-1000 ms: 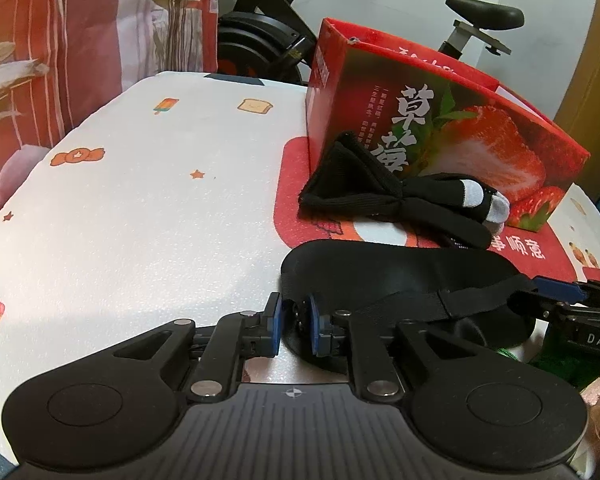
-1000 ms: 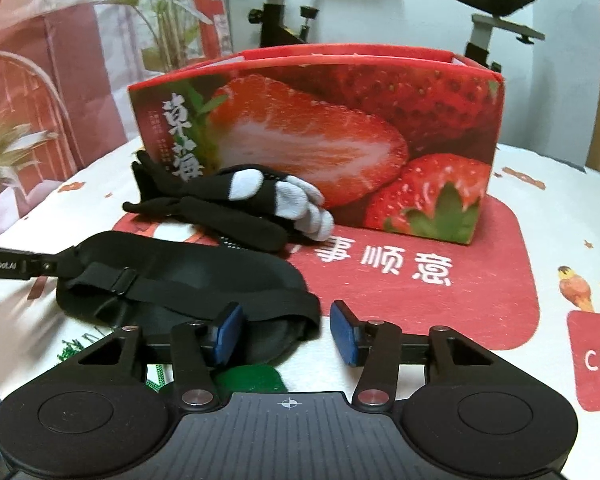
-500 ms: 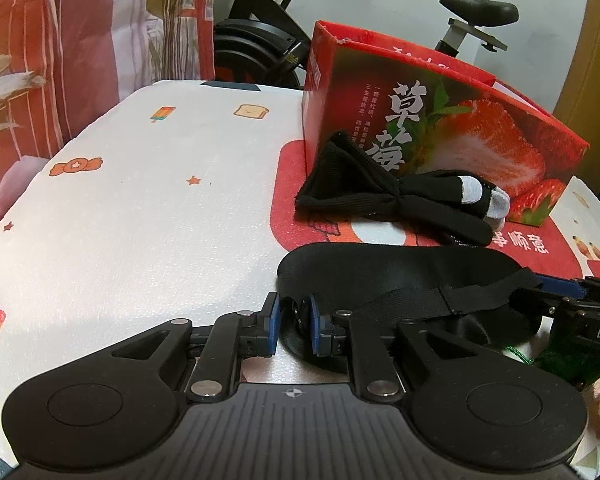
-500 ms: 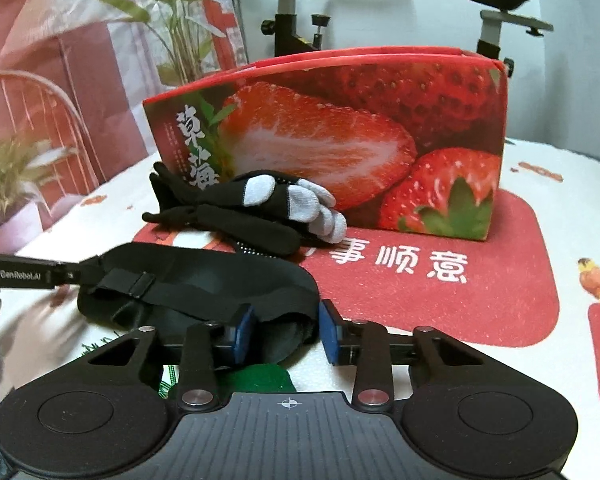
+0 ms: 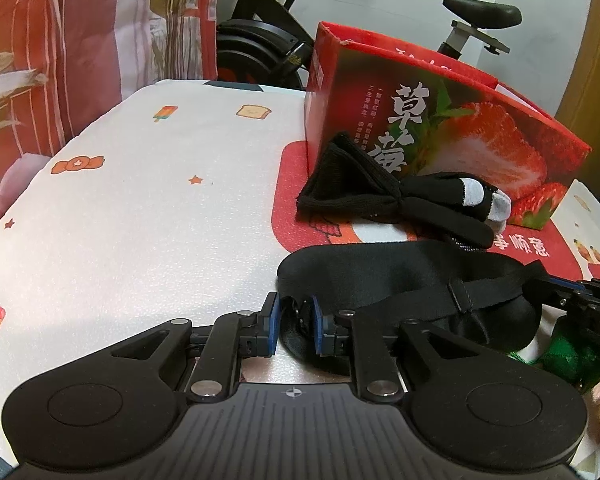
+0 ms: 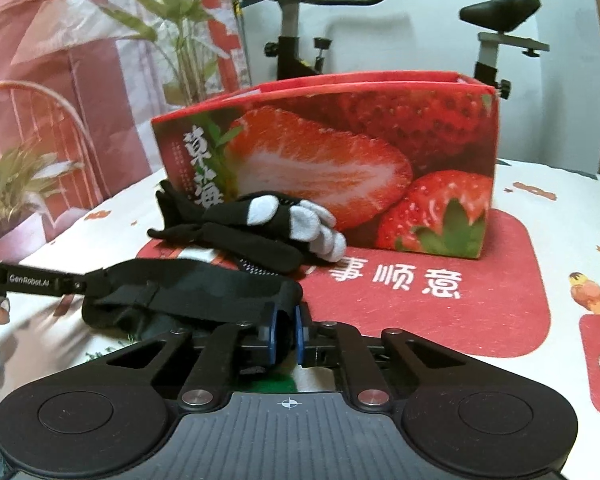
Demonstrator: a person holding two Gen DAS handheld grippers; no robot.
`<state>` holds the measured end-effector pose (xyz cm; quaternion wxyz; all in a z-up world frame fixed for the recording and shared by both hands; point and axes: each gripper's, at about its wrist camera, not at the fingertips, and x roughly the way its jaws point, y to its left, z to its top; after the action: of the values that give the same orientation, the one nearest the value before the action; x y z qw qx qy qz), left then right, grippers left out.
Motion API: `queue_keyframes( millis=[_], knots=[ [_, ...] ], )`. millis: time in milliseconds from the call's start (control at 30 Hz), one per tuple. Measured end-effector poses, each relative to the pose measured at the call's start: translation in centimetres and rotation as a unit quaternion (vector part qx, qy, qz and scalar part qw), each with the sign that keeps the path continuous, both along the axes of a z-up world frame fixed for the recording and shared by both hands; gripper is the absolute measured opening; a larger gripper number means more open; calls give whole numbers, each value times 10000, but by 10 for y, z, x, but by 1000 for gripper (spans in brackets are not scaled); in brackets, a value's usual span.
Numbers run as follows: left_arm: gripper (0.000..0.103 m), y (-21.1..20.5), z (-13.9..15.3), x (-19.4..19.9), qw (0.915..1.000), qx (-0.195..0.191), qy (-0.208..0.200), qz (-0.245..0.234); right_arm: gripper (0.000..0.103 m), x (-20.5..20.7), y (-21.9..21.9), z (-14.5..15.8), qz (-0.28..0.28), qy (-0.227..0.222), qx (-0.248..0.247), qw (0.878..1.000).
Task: Organize soft objects
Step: 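Carry the black strap item with the left gripper over the red box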
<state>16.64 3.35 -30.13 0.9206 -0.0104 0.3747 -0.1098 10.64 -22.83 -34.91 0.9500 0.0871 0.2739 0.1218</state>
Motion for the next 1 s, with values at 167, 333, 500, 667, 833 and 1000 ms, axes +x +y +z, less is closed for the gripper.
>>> queue_keyframes(
  millis=[167, 333, 500, 667, 833, 1000],
  knots=[
    [19, 0, 0, 0, 10000, -17, 11, 25, 8, 0, -1, 0, -60, -12, -5, 10000],
    [20, 1, 0, 0, 10000, -22, 30, 21, 8, 0, -1, -1, -70, -4, 24, 10000],
    [14, 2, 2, -2, 10000, -22, 16, 59, 8, -1, -1, 0, -53, -55, 18, 10000],
    [11, 1, 12, -9, 9998, 18, -193, 90, 7, -11, -2, 7, -273, -272, -28, 9993],
    [10, 2, 28, -20, 9985, -11, -539, 99, 5, -21, -2, 22, -341, -644, -100, 9973],
    [10, 0, 37, -28, 9972, 42, -748, 76, 4, -27, -4, 33, -373, -805, -35, 9960]
  ],
)
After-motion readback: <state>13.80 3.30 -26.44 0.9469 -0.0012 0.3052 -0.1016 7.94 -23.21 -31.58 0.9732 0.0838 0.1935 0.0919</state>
